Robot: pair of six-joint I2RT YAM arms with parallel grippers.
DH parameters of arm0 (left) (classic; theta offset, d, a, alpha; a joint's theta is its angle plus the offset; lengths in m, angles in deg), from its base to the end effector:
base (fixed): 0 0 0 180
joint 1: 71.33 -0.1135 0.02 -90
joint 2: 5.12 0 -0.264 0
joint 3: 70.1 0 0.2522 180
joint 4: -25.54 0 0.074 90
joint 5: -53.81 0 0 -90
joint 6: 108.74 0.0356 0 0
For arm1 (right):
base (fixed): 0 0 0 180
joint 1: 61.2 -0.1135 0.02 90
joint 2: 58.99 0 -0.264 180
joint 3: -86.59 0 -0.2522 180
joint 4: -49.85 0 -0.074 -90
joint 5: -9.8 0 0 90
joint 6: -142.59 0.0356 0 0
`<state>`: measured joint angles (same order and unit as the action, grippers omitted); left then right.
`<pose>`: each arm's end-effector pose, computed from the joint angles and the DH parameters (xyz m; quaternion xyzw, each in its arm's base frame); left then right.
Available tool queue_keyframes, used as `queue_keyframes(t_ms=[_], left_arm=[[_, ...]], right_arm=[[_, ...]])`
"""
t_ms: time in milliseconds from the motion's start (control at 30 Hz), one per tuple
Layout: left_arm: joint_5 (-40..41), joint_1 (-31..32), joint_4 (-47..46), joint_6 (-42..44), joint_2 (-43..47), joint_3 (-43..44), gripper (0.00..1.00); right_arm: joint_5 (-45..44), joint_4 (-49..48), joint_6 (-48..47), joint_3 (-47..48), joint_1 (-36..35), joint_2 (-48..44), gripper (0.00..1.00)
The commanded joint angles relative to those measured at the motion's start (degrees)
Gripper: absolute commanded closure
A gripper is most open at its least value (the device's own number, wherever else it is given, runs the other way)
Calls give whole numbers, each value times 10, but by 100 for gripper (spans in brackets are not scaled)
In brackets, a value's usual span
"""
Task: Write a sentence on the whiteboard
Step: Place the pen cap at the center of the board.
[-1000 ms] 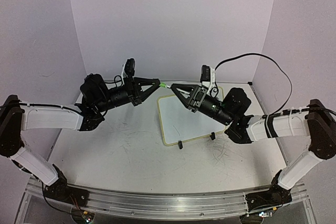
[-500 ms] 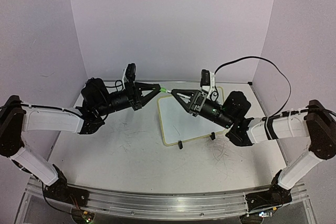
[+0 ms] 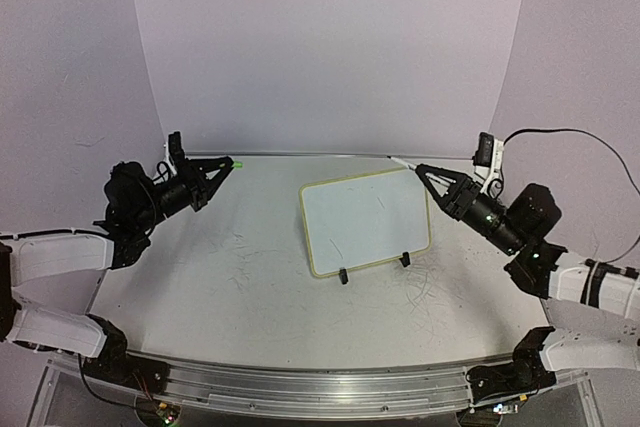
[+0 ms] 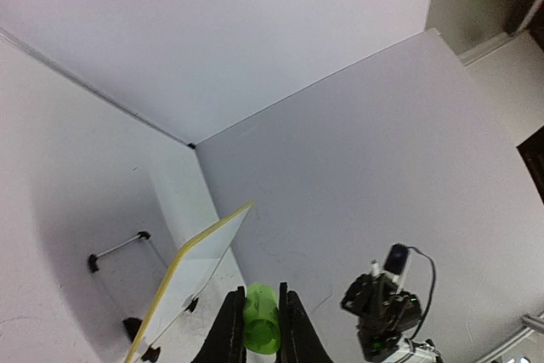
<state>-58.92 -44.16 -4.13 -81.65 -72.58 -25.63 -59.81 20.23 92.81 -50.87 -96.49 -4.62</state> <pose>0.2224 -0.1296 0.2713 -0.0599 0.6654 -0.6108 0.4249 0.1686 0.1345 0.3092 -0.1179 0.5856 0.5693 0.5648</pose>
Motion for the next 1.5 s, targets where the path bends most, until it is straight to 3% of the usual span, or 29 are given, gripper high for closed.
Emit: queue_keyframes(t_ms=[0,267,500,733,1100,1300,1467], left_arm=[[-14,2,77,34,-52,-37,100],[-2,83,138,80,-206,-6,100],[123,129,271,136,-234,39,100],[160,131,377,177,-273,97,96],[210,130,411,200,-235,100,58],[289,130,460,226,-154,99,36],[280,130,458,262,-99,107,13]], right_arm=[[-95,233,-175,72,1,-55,100],[-133,345,-269,154,1,-28,100],[-105,345,-275,159,1,-17,100],[-85,328,-267,143,1,-24,100],[-70,321,-262,136,1,-20,100],[-97,354,-271,138,1,-23,100],[-133,394,-280,130,1,-28,100]])
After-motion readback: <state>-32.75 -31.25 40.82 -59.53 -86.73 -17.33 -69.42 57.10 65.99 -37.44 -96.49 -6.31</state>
